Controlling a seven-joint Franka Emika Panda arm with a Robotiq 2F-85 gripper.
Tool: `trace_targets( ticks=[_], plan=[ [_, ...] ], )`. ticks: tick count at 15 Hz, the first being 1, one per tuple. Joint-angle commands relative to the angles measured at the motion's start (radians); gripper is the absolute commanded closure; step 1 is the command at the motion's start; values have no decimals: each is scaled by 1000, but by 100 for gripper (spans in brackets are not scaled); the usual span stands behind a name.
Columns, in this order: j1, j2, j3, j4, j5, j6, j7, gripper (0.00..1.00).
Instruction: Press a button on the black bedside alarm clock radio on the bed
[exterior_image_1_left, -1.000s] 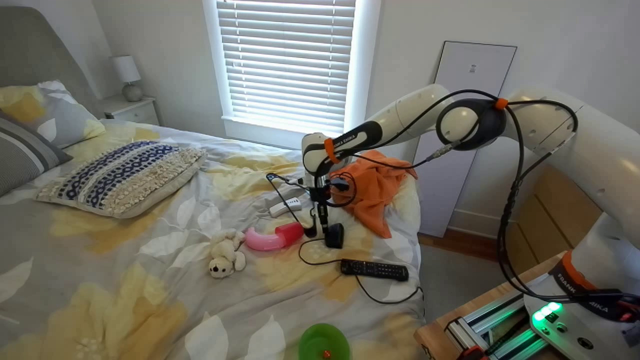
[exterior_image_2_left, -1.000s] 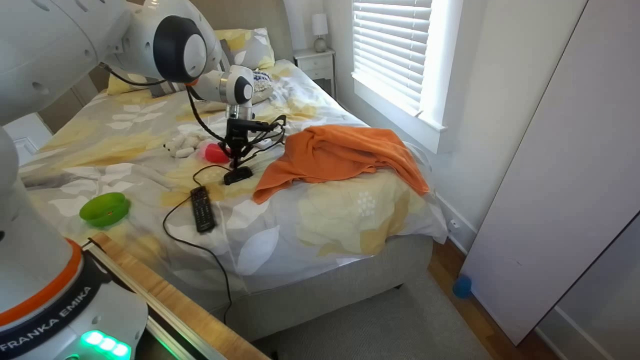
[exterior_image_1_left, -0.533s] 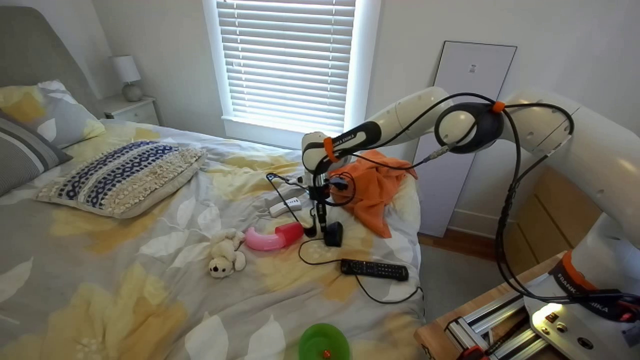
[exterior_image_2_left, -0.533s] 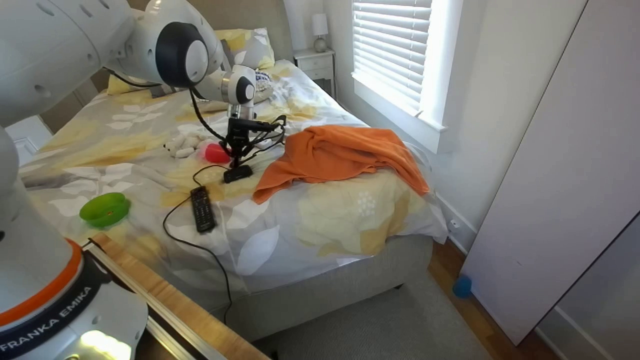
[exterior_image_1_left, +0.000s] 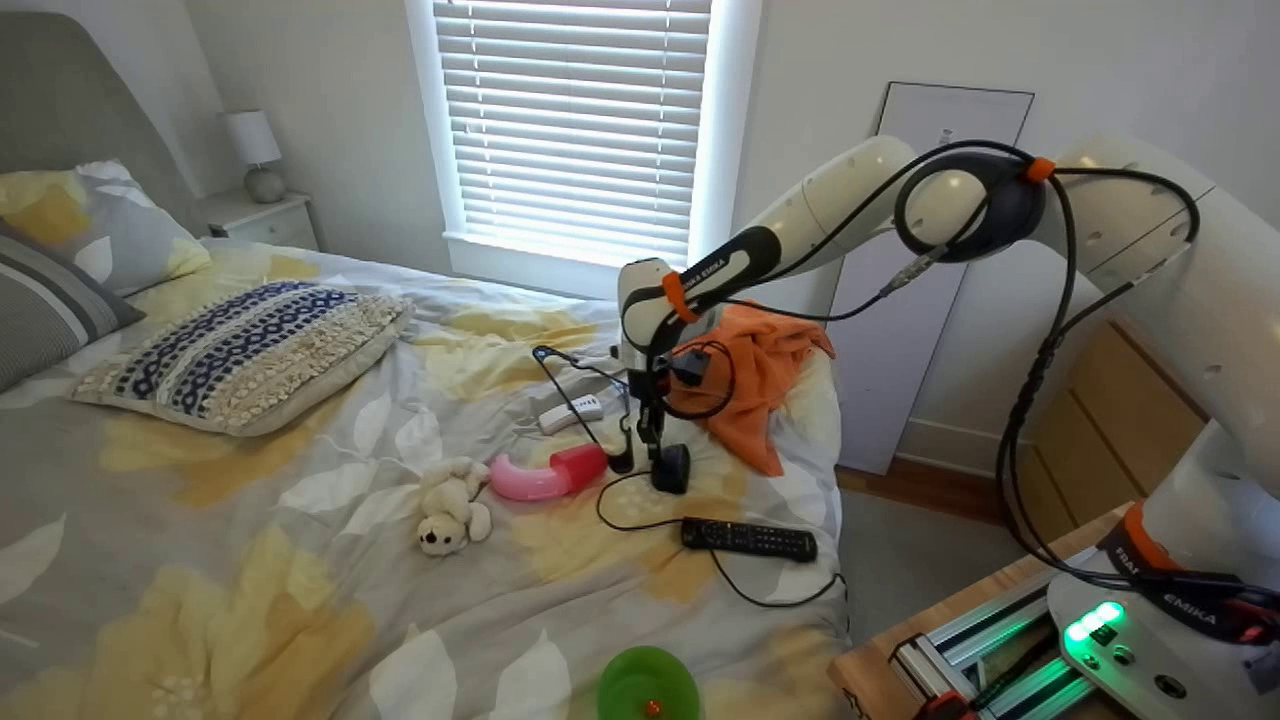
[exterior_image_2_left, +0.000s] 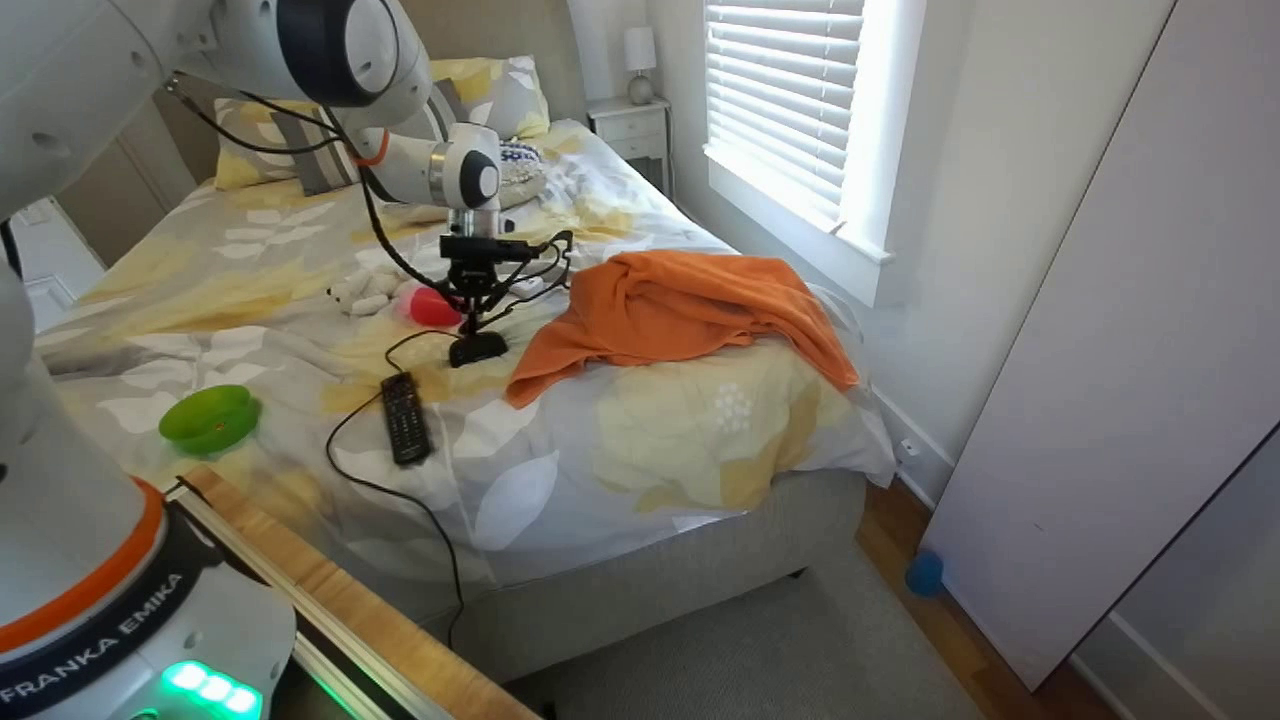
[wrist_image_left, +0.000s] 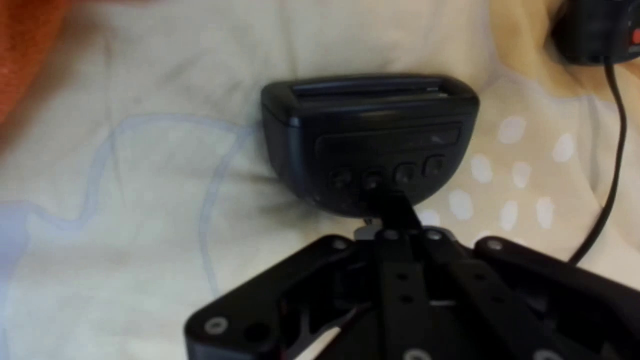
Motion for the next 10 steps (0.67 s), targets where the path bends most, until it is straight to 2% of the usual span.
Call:
trace_targets(
  ticks=[1, 9, 10],
  plan=[
    [6, -138, -31, -236, -19, 117, 114, 100],
    [49, -416, -75, -621, -122, 243, 294, 100],
    [54, -450, -77, -664, -138, 262, 312, 93]
  ],
)
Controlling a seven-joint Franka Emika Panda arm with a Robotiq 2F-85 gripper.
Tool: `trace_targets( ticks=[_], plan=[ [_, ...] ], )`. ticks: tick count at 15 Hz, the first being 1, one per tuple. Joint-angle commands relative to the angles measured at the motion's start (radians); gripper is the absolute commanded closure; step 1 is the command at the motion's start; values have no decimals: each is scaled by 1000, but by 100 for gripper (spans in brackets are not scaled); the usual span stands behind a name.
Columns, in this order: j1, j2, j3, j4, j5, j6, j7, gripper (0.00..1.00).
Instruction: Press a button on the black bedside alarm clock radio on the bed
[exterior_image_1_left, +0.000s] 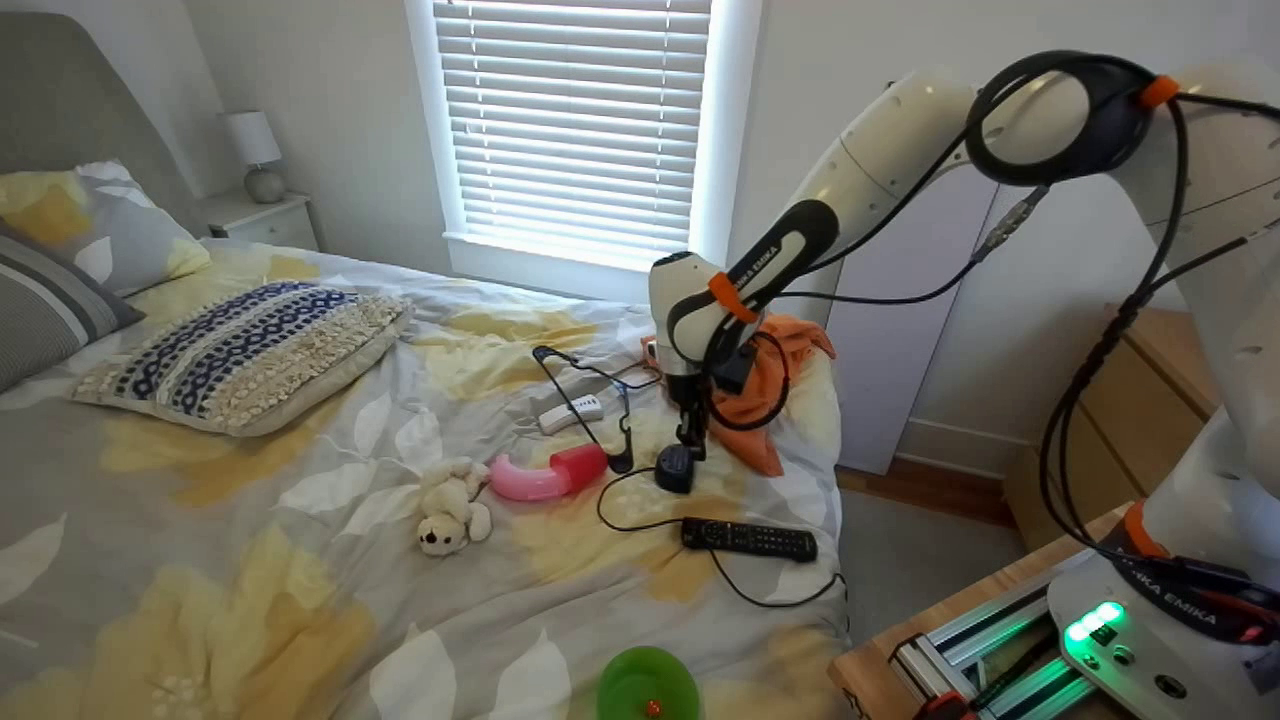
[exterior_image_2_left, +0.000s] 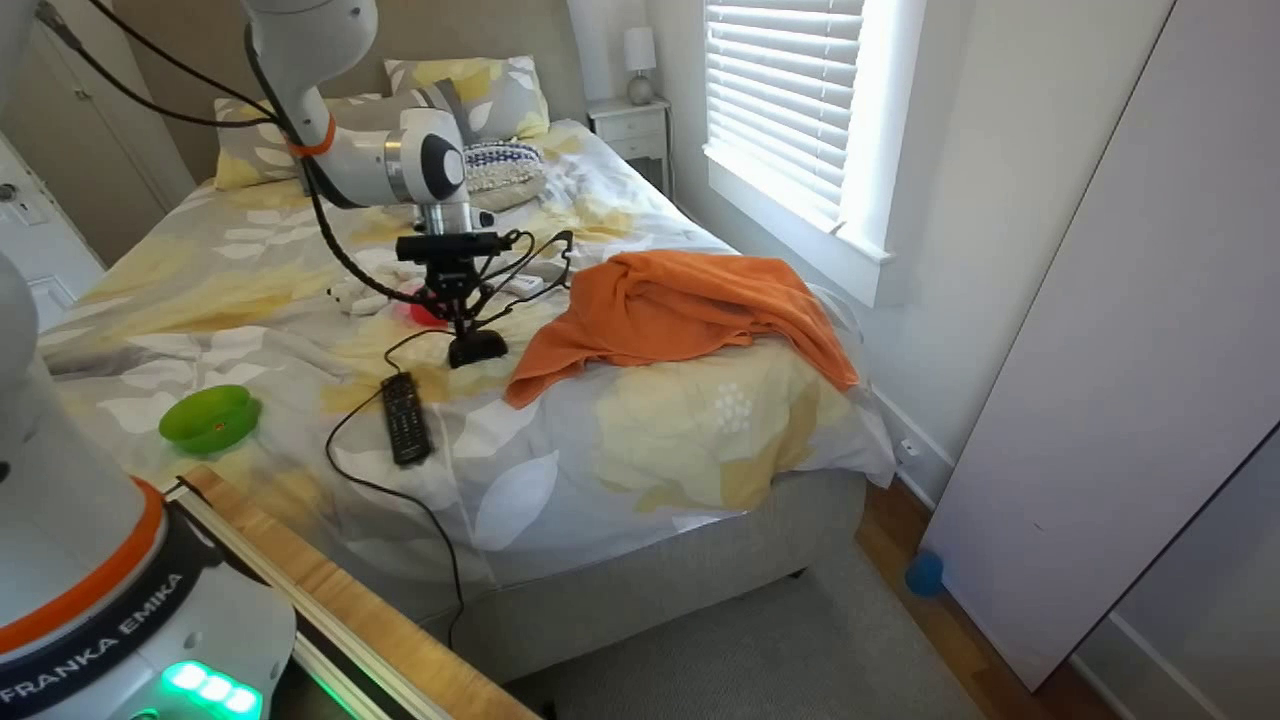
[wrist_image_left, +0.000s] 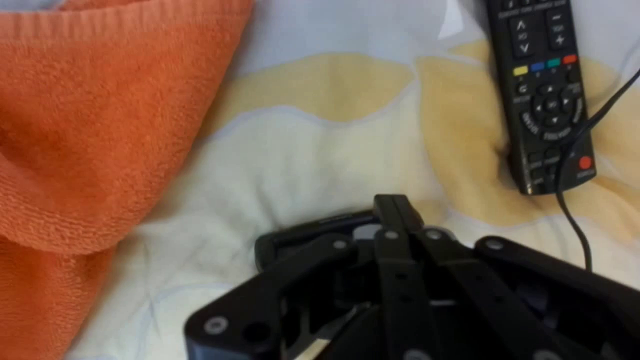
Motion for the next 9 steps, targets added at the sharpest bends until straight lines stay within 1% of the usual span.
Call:
trace_targets(
  ticks=[1, 2, 4, 9],
  plan=[
    [40, -167, -26, -221, -59, 96, 98, 73],
    [47, -205, -29, -264, -77, 113, 117, 68],
    [58, -277, -32, -344, -116, 150, 136, 53],
    [79, -449, -41, -501, -220, 228, 200, 16]
  ],
)
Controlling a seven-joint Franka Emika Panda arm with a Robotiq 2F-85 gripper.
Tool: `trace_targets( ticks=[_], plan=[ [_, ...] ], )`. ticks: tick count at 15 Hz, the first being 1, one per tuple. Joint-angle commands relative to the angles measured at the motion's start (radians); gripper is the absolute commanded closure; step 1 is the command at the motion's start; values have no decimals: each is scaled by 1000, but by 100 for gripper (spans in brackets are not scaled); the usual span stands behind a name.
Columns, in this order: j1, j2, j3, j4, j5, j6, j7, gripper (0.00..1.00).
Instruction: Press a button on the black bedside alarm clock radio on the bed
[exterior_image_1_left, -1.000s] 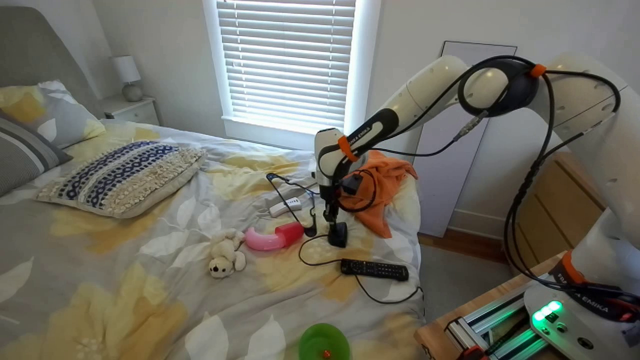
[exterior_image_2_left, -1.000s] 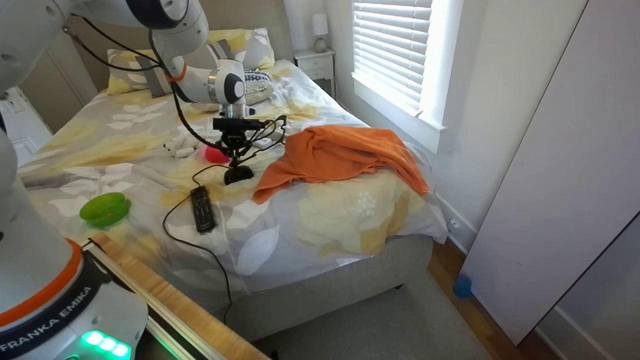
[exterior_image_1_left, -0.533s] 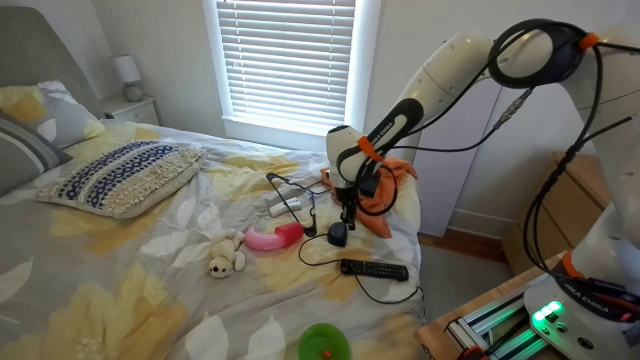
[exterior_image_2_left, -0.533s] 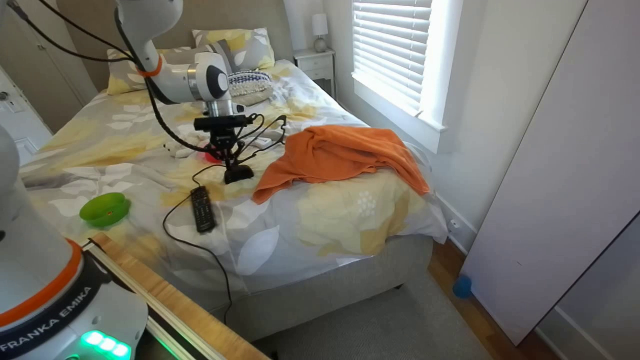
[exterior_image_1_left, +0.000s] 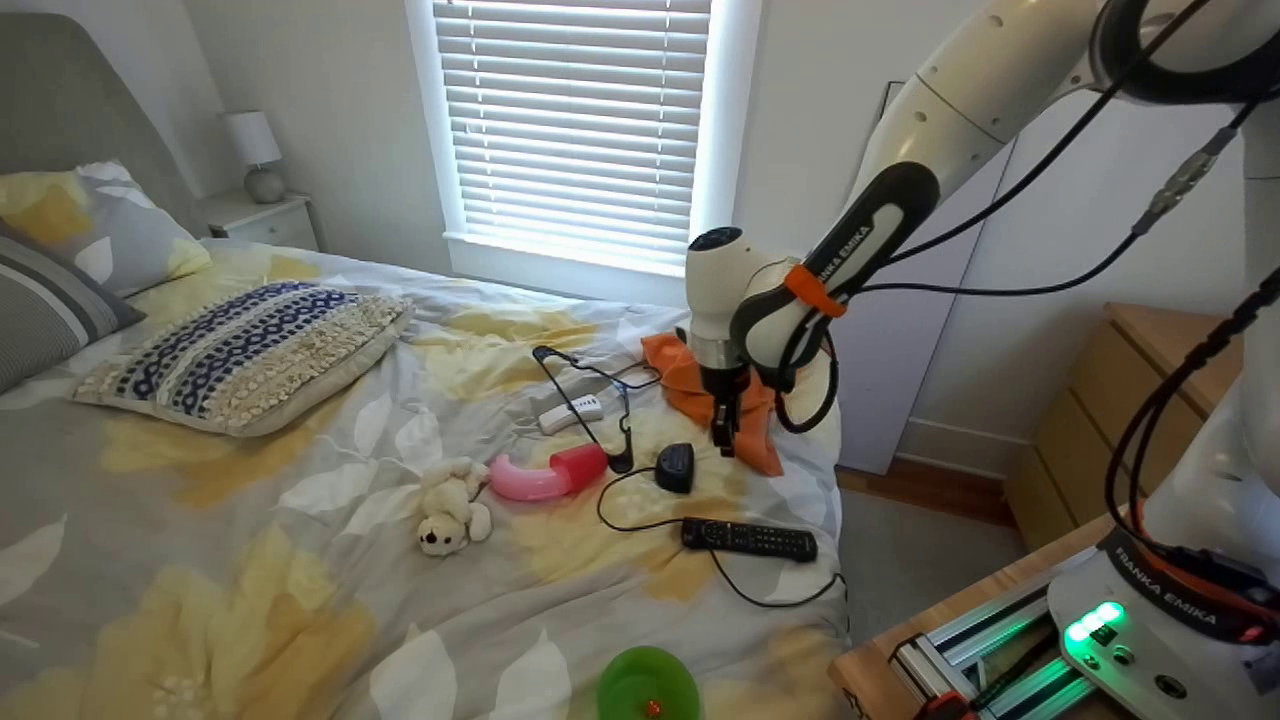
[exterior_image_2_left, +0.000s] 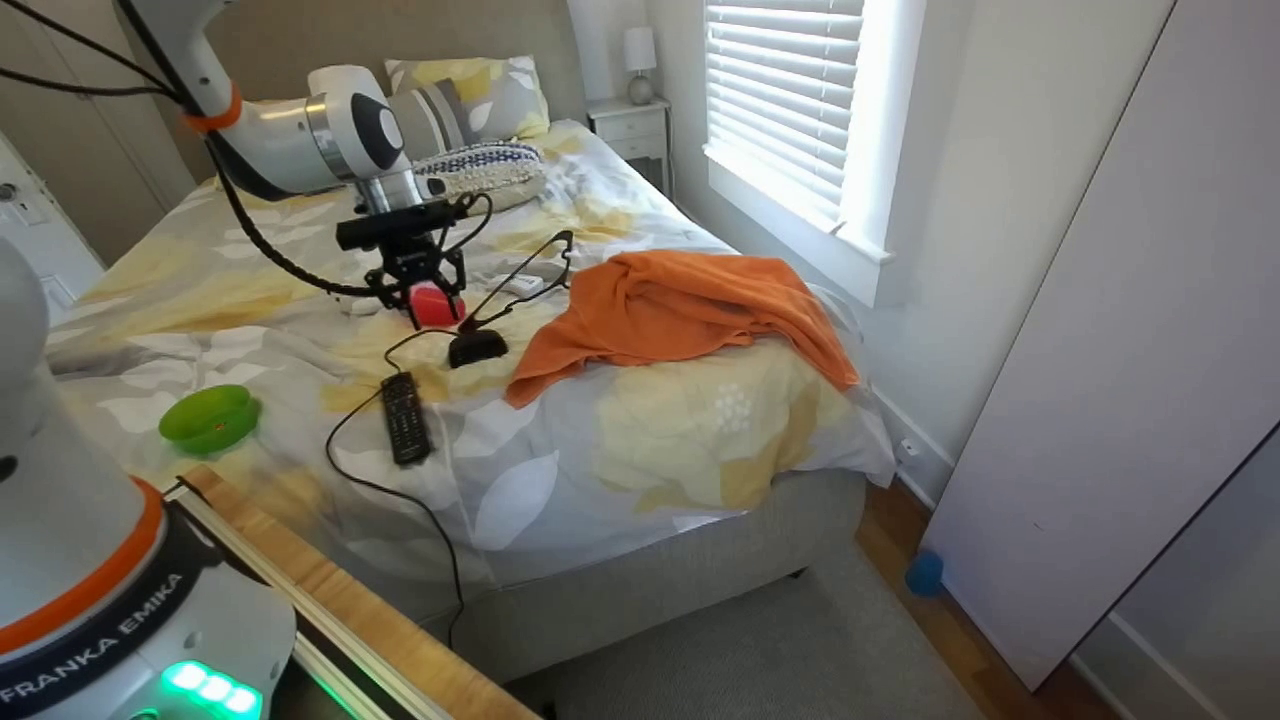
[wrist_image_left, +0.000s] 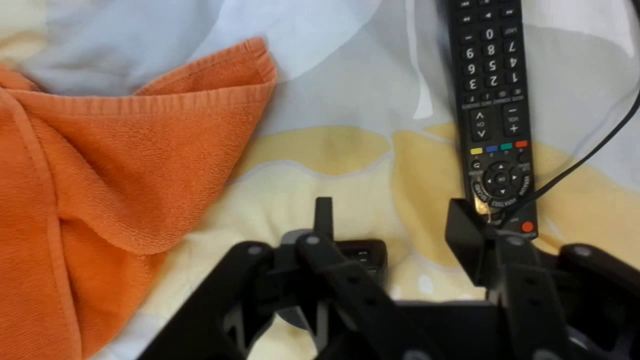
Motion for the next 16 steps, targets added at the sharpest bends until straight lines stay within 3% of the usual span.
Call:
trace_targets(
  ticks=[1, 3, 9, 10, 16],
  plan=[
    [31, -157, -23, -152, -94, 81, 79, 7],
    [31, -224, -25, -214, -148, 142, 116, 0],
    [29, -378, -50, -355, -351, 351, 260, 0],
    [12, -314, -29, -293, -280, 308, 198, 1],
    [10, -322, -30, -298, -289, 315, 207, 0]
  ],
)
